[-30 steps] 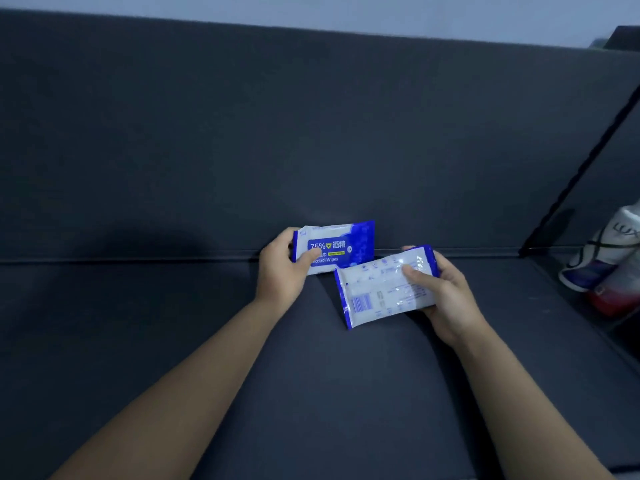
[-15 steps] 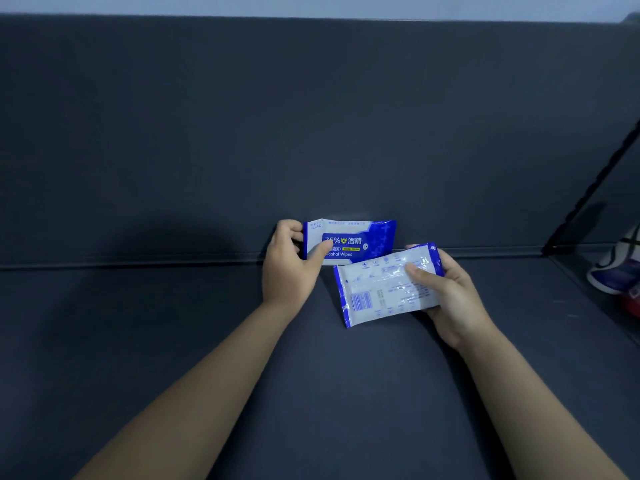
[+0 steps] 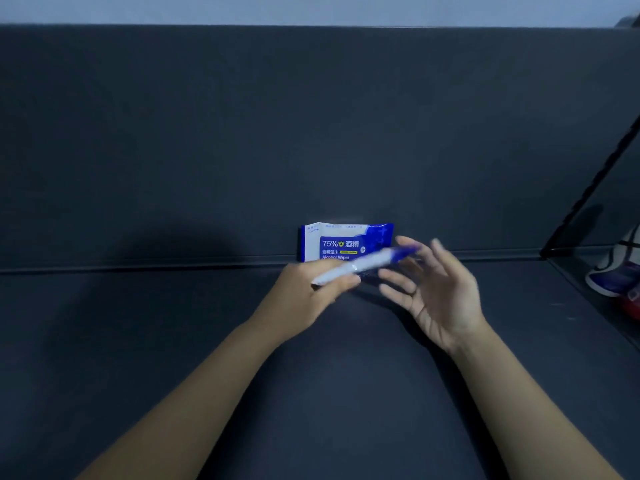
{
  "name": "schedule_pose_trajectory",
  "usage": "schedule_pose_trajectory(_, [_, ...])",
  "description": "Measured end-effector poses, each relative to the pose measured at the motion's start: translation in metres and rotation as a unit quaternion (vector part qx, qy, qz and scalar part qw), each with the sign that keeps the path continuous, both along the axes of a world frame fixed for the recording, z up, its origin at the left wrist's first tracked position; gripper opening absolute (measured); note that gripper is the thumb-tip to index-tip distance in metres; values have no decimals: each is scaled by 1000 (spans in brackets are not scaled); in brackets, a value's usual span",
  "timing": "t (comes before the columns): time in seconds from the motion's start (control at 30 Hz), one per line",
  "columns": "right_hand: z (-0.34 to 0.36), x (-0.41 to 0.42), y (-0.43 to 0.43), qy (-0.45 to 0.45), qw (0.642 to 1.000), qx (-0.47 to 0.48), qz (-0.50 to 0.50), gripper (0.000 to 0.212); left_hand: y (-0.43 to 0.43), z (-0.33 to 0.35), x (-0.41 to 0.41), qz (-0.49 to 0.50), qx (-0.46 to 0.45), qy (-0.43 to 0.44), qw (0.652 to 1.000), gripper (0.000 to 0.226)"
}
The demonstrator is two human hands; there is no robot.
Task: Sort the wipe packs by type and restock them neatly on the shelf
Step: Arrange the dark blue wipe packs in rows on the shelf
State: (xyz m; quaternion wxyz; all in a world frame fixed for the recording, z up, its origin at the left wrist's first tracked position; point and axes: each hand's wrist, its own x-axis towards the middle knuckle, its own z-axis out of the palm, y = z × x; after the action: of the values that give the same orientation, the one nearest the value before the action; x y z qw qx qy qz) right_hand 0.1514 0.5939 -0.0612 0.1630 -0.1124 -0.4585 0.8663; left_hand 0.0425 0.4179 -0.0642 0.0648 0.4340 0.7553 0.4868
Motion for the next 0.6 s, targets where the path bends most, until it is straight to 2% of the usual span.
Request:
schedule_pose_trajectory(0.03, [0, 0, 0, 1, 999, 32, -19, 43, 0, 3, -1, 25, 12, -66, 997, 15])
schedule_pose_trajectory(0.1, [-2, 0, -3, -13, 979, 190, -70, 49, 0, 9, -9, 80, 36, -151, 985, 20])
schedule_pose_trajectory(0.13, [-4, -1, -4, -18, 961, 263, -88, 38, -1, 11, -14, 97, 52, -179, 978, 23])
schedule_pose_trajectory(0.2, [-8, -6, -8, -29, 938, 329, -102, 13, -3, 15, -21, 116, 79, -219, 965, 28])
schedule_pose_trajectory(0.27, [-11, -15, -8, -53, 928, 354, -100, 11, -3, 13, -29, 128, 95, -238, 958, 31])
schedule_pose_trajectory(0.43, [-17, -36, -3, -94, 900, 408, -120, 11, 0, 6, -40, 140, 91, -225, 960, 22])
schedule_pose_trajectory(0.53, [-24, -45, -1, -99, 884, 430, -157, 10, 6, -3, -37, 170, 60, -176, 968, 17])
schedule_pose_trajectory(0.6, [-28, -49, 2, -108, 877, 437, -168, 8, 11, -9, -34, 195, 37, -128, 972, 22])
